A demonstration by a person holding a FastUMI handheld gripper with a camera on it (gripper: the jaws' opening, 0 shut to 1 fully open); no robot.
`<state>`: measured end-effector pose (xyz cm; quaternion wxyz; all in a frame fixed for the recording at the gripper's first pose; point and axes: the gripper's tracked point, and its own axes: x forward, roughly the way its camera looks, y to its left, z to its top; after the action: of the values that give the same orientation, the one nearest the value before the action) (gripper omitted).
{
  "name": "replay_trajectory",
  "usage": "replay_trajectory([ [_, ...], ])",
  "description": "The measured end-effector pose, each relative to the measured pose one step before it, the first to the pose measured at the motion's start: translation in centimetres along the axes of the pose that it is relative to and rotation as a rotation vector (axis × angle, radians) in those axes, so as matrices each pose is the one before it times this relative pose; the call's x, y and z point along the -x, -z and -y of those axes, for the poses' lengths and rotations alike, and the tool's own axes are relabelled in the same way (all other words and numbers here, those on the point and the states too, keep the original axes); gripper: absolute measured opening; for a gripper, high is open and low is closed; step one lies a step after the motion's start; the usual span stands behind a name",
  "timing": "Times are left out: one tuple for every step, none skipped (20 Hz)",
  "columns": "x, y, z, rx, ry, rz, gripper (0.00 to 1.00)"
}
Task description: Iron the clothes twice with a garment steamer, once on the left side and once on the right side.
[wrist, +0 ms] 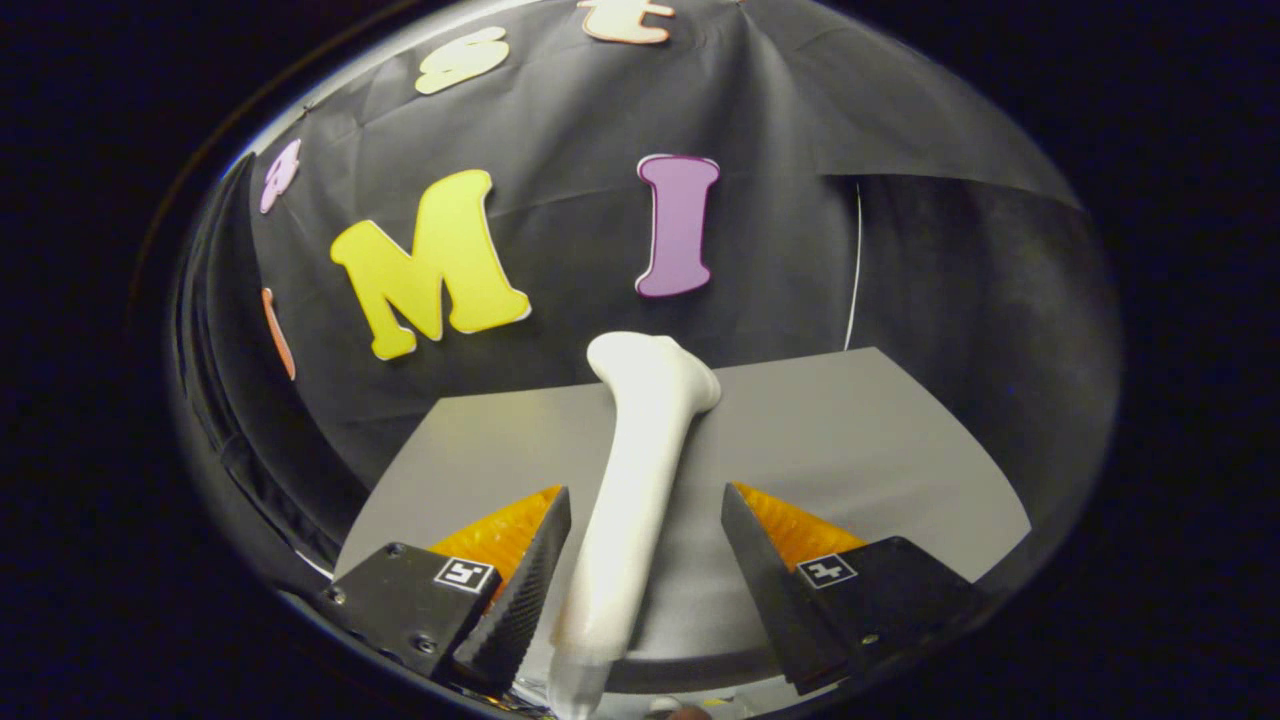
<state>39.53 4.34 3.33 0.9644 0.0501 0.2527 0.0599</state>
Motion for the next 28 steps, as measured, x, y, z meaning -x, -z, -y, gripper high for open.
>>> replay_trajectory([
  [-0.357, 0.114, -0.591, -0.00109, -0.0175, -0.02466, 0.93],
  [-0.511, 0.585, -0.429, 0.00053, -0.01158, -0.02657, 0.93],
  [-0.442, 0.346, 0.278, -0.00356, 0.01012, -0.02506, 0.91],
  [-0.185, 0.115, 0.062, -0.00257, 0.00906, -0.01796, 0.89],
  [-0.279, 0.138, 0.048, -0.00783, 0.00895, -0.01608, 0.85],
  [-0.235, -0.276, 0.15, 0.00505, 0.01558, 0.00687, 0.82],
  [-0.315, 0.027, -0.098, -0.00589, -0.0026, -0.01099, 0.76],
  [0.18, -0.057, -0.118, -0.00031, 0.01338, 0.00723, 0.71],
  [-0.139, 0.12, -0.331, 0.00085, -0.00799, -0.0177, 0.66],
  [-0.052, 0.041, -0.005, -0.0094, 0.02312, 0.00457, 0.61],
  [0.101, -0.109, -0.13, -0.01711, 0.015, -0.00608, 0.56],
  [-0.14, 0.028, 0.035, -0.00256, 0.00913, -0.0006, 0.51],
  [0.079, 0.069, -0.25, 0.01097, -0.00703, 0.009, 0.47],
  [0.277, -0.305, -0.267, -0.0046, -0.01098, 0.01514, 0.45],
  [0.319, -0.249, -0.557, 0.0005, -0.00709, 0.02087, 0.43],
  [0.607, -0.526, -0.434, 0.00185, -0.00208, 0.02858, 0.41],
  [0.754, -0.429, -0.497, 0.00788, -0.00839, 0.03178, 0.39],
  [0.841, -0.582, -0.775, -0.01391, -0.0277, 0.03401, 0.39],
  [1.06, -0.422, -0.874, -0.01799, -0.0307, 0.02599, 0.39],
  [1.121, -0.499, -0.626, -0.01418, -0.0163, 0.03206, 0.39],
  [1.022, -0.429, -0.319, 0.00188, -0.0025, 0.03712, 0.39],
  [1.358, -0.623, -0.491, 0.00125, -0.00168, 0.04174, 0.38],
  [1.492, -0.526, -0.555, 0.00325, -0.00728, 0.04023, 0.38],
  [1.657, -0.648, -0.68, -0.00048, -0.00874, 0.03548, 0.38],
  [1.789, -0.536, -0.6, -0.00153, -0.00047, 0.02658, 0.38],
  [1.419, -0.549, -0.713, -0.00154, -0.0005, 0.02909, 0.38],
  [1.147, -0.598, -1.148, -0.00097, -0.00463, 0.03225, 0.38],
  [0.855, -0.475, -1.254, 0.00271, -0.00605, 0.03009, 0.38],
])
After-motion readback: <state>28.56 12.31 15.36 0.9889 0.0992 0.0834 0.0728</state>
